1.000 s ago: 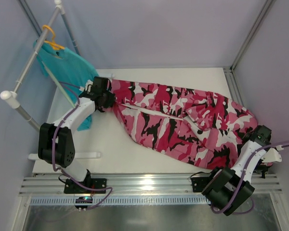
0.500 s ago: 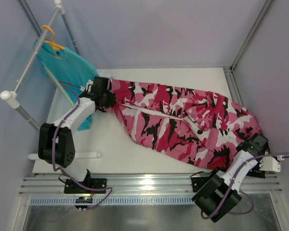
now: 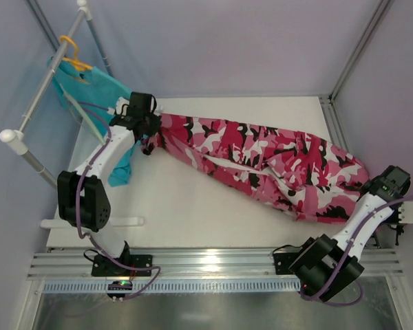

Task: Place the trousers on the hanger
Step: Fold the trousers

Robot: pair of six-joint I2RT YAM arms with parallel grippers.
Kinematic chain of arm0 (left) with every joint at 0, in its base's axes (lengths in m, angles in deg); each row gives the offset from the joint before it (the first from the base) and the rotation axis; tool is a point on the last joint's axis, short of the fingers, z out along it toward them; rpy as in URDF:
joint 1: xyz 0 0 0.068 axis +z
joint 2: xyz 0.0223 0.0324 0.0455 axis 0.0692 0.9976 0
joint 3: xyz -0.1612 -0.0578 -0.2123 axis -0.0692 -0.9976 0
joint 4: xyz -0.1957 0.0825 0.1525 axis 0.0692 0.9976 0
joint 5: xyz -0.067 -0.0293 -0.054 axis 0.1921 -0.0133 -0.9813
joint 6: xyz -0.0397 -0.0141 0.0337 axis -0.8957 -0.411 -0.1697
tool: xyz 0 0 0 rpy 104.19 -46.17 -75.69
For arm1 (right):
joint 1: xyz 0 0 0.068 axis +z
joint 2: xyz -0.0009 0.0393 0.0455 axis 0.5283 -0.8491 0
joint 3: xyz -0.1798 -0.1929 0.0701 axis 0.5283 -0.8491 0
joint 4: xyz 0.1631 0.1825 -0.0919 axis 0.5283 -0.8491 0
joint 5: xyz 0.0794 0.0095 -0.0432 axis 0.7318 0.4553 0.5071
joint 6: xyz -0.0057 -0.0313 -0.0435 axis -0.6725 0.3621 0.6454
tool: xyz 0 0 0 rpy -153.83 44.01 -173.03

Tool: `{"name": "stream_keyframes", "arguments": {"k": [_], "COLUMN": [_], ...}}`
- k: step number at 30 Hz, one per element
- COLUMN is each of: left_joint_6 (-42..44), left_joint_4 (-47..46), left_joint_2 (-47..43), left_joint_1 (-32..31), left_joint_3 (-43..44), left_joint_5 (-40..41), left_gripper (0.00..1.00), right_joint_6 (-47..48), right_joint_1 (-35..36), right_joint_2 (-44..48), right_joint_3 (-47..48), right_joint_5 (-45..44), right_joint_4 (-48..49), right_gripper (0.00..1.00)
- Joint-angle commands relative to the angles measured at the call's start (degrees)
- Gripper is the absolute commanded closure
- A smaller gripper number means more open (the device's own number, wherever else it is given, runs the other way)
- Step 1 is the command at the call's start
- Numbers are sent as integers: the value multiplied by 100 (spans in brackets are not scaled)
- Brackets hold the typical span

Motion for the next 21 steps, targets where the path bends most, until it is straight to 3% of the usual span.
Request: {"name": "stream_keyframes", "arguments": {"k": [1, 10, 18, 21], "left_joint_6": [-164, -331, -288, -401], "left_joint_4": [220, 345, 546, 801], "left_joint_2": [439, 1028, 1311, 1241], "left_joint_1": [165, 182, 147, 33], "left_joint_3": [916, 1910, 2210, 2140], "left_joint_5": [340, 735, 726, 1261], "left_gripper": [100, 100, 100, 100], "right_joint_6": [113, 139, 192, 79], "right_joint_1": [-40, -14, 171, 267], "right_joint_2": [-410, -1132, -1555, -1634], "right_joint_3": [729, 1125, 1644, 1758], "right_joint_5": [-156, 1680, 2342, 2526], "right_joint_4": [-101, 918, 1261, 1349], "right_gripper": [96, 96, 96, 96]}}
